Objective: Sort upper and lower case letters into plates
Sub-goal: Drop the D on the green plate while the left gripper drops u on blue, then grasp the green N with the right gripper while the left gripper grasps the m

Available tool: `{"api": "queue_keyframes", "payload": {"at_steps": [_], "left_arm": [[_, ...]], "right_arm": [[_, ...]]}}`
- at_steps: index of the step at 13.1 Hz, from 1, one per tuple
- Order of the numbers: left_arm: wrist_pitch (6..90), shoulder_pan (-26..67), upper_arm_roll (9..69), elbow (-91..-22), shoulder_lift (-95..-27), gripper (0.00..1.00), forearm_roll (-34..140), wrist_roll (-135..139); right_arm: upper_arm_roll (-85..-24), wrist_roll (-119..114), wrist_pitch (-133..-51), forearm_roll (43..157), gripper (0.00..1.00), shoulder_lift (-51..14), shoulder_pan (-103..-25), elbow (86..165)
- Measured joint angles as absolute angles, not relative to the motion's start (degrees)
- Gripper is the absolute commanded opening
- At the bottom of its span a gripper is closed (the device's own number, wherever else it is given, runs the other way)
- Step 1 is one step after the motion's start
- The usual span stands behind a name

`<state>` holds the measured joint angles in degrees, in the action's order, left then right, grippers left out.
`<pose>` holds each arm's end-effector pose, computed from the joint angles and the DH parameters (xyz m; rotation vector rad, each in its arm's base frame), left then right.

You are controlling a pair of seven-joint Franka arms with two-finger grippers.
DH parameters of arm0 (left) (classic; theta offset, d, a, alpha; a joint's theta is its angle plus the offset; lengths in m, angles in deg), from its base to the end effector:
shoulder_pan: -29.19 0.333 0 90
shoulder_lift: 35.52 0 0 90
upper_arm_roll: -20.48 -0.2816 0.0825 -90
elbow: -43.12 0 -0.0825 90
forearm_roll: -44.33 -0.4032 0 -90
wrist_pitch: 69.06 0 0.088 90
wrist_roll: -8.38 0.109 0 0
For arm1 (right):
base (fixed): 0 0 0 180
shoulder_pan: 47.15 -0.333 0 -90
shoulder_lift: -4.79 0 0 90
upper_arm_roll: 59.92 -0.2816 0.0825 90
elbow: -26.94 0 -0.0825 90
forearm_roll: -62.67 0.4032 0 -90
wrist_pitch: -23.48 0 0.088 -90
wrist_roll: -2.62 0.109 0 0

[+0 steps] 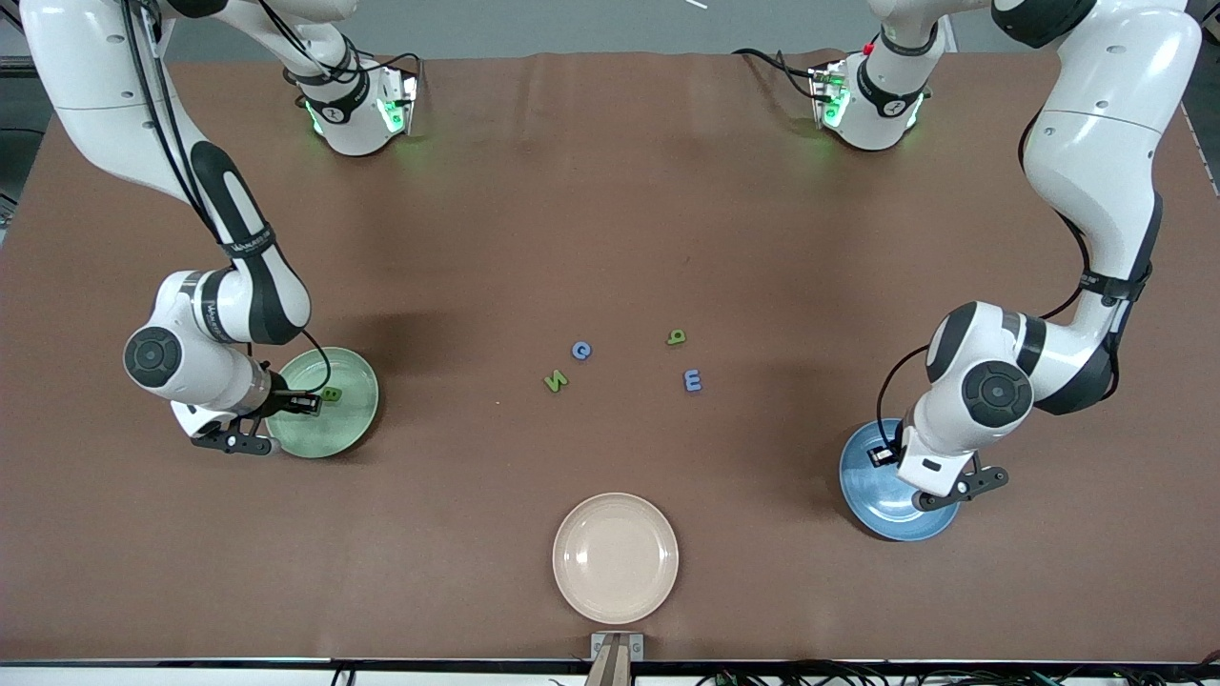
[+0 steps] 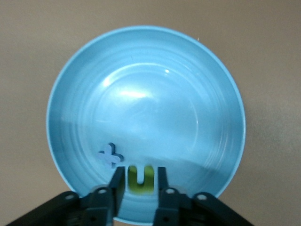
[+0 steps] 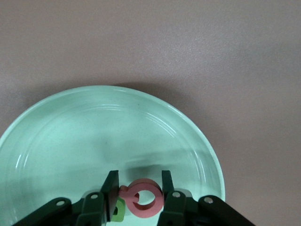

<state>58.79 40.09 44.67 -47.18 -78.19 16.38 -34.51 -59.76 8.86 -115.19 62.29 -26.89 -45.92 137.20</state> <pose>0.6815 -0.1145 0.1889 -3.0148 -0.4720 -0.0651 0.6131 -0.0149 0.1489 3.1258 -0.1998 -0.0889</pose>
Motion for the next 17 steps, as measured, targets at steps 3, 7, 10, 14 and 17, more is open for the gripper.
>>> {"api": "queue_keyframes", "payload": {"at_steps": [3, 7, 10, 14, 17], "left_arm": [[58.7, 39.8, 45.0, -47.4, -78.2, 1.0, 16.5, -35.1], [58.5, 39.1, 50.3, -48.3, -78.2, 1.0, 16.5, -45.9], [58.4, 34.4, 52.6, -49.3, -78.2, 0.99, 16.5, -56.1], [58.5, 26.3, 52.5, -49.9, -78.3, 0.82, 16.5, -62.7], [60.3, 22.8, 52.5, -50.0, -79.4, 0.71, 16.5, -62.8]], "right_arm": [[-60.3, 9.8, -114.7, 62.4, 1.0, -26.2, -45.9, 136.9], [-62.8, 28.7, -113.7, 62.4, 1.0, -24.4, -53.0, 136.6], [-63.2, 49.0, -113.8, 62.4, 1.0, -24.9, -64.8, 134.4], [-63.0, 67.9, -114.2, 62.3, 1.0, -31.3, -75.0, 127.7], [-62.9, 77.6, -114.4, 62.2, 0.96, -37.2, -78.6, 121.7]]}}
